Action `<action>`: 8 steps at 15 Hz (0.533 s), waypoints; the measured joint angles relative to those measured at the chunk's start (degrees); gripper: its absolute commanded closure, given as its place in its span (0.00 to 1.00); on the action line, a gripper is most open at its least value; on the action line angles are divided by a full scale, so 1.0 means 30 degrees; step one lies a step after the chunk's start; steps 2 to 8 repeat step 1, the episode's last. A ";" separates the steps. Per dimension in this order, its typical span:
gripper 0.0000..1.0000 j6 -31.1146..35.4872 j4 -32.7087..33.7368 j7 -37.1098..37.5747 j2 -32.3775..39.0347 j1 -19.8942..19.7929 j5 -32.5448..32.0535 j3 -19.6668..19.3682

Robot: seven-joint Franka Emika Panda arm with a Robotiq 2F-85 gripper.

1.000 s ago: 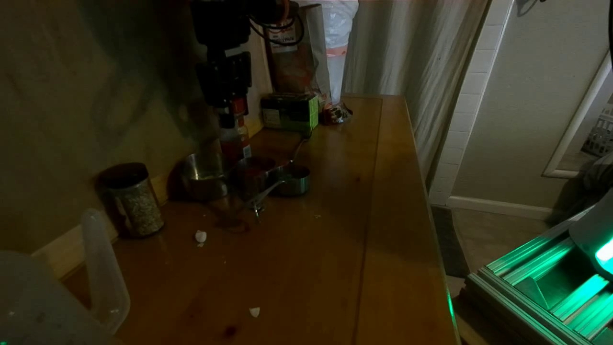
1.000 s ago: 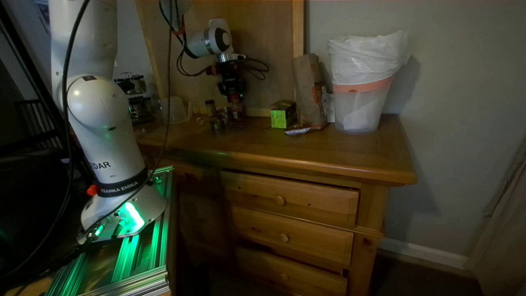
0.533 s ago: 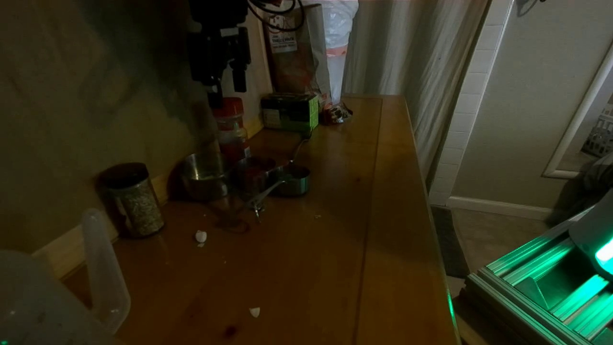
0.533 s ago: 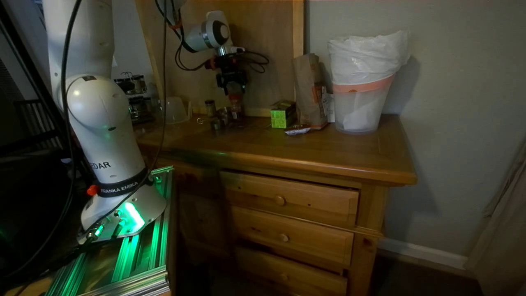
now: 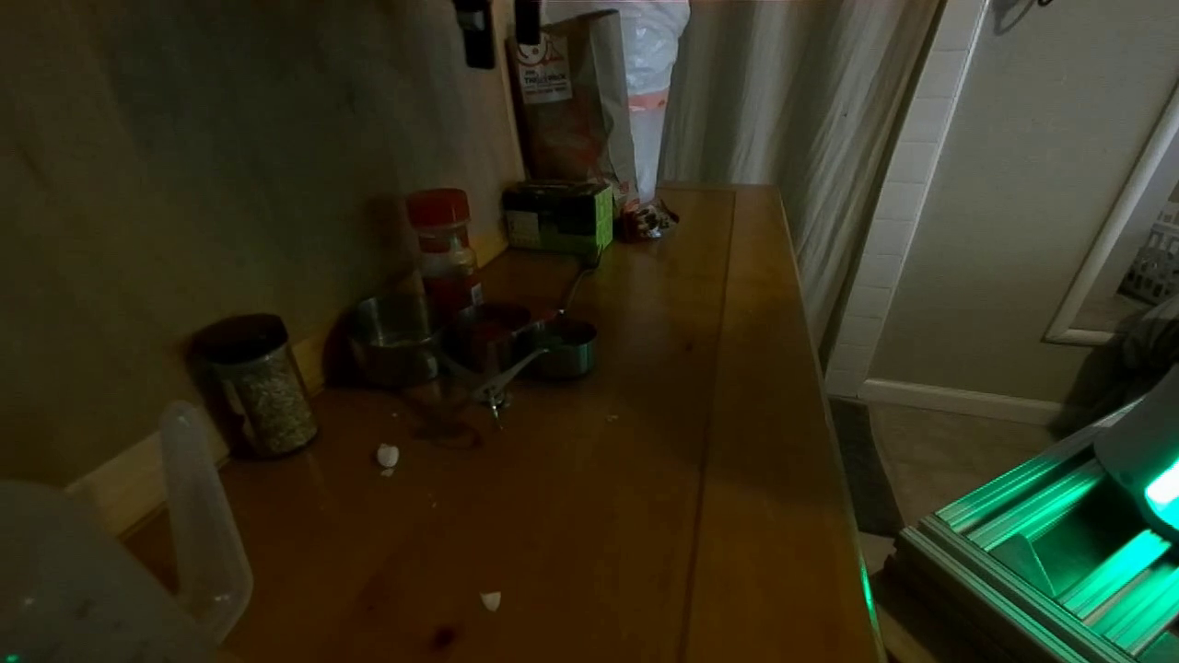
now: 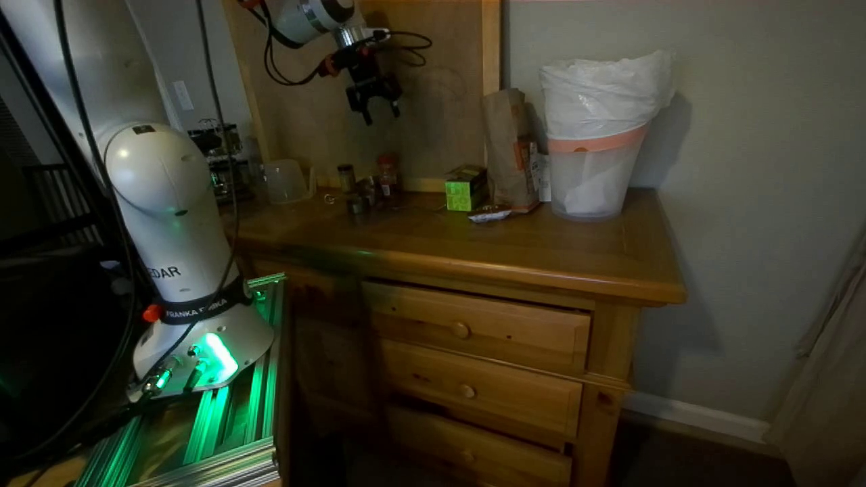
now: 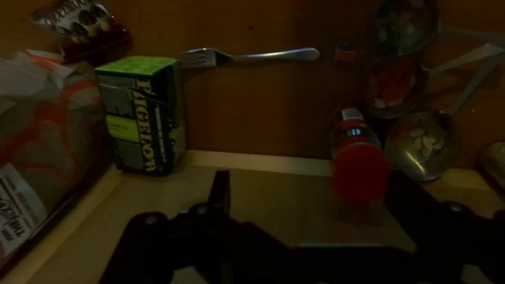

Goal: Move the bottle to the left

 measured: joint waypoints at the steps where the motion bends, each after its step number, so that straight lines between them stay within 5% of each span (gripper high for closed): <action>1: 0.00 -0.0269 -0.0631 -0.0534 -0.0911 -0.0027 -0.0001 0.0047; 8: 0.00 -0.0269 -0.0631 -0.0534 -0.0911 -0.0027 -0.0001 0.0047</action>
